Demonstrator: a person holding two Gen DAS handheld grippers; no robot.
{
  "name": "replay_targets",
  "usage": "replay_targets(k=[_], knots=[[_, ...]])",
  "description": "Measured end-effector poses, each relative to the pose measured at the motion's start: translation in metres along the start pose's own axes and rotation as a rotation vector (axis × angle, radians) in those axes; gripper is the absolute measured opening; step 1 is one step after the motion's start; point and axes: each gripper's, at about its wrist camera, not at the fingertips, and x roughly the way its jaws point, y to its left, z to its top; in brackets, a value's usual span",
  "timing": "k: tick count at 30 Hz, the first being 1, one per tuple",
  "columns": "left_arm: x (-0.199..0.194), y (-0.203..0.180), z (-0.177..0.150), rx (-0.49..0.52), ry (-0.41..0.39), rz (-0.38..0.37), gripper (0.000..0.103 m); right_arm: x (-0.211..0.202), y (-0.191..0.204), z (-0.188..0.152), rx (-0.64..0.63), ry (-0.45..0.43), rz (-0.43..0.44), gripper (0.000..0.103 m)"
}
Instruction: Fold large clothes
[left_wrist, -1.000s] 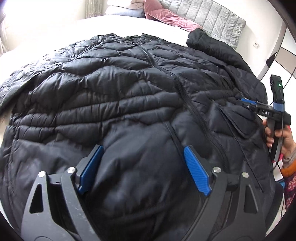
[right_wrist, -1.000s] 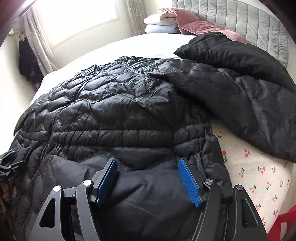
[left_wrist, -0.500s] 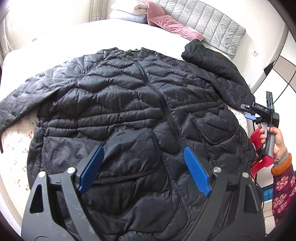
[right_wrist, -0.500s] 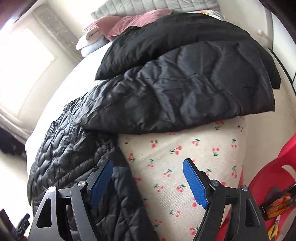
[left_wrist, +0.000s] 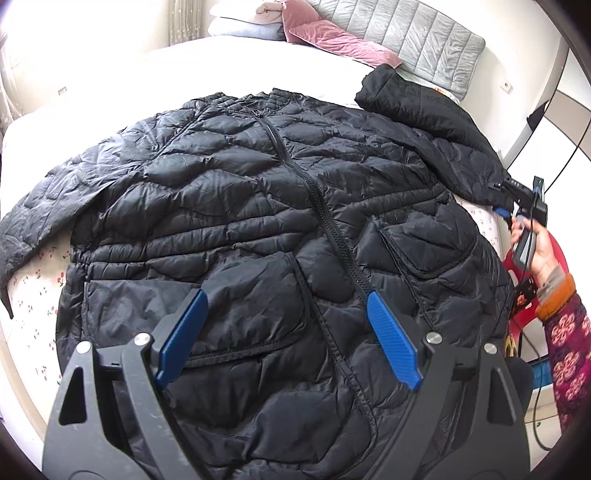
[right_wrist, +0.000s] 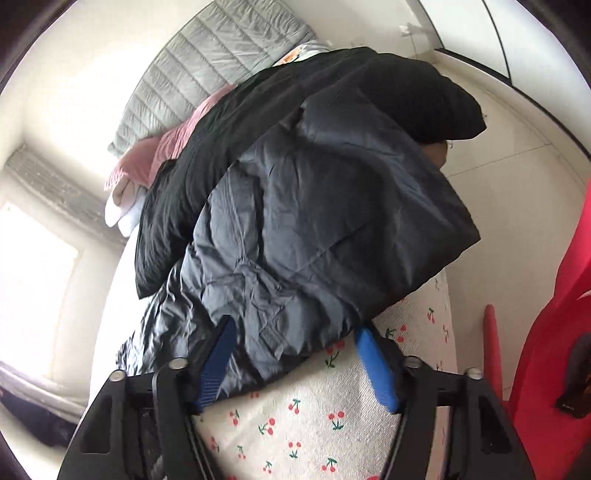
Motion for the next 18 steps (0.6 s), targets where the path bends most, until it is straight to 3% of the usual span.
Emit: replay_targets(k=[1, 3, 4, 7, 13, 18], knots=[[0.0, -0.001, 0.001, 0.008, -0.002, 0.007, 0.088, -0.001, 0.002, 0.003, 0.021, -0.005, 0.003, 0.031], [0.001, -0.001, 0.004, 0.017, -0.007, 0.012, 0.088, -0.006, 0.009, 0.008, 0.026, -0.029, 0.009, 0.013], [0.001, -0.001, 0.007, 0.016, -0.009, 0.012, 0.088, -0.009, 0.014, 0.011, 0.015, -0.044, 0.014, 0.009], [0.004, 0.002, 0.015, 0.001, -0.01, 0.012, 0.088, -0.024, 0.043, 0.011, -0.056, -0.103, 0.028, 0.006], [0.015, 0.014, 0.038, -0.054, 0.026, 0.051, 0.088, -0.064, 0.138, 0.002, -0.306, -0.171, 0.091, 0.005], [0.015, 0.023, 0.052, -0.094, 0.02, -0.013, 0.088, -0.089, 0.225, -0.029, -0.518, -0.2, 0.169, 0.005]])
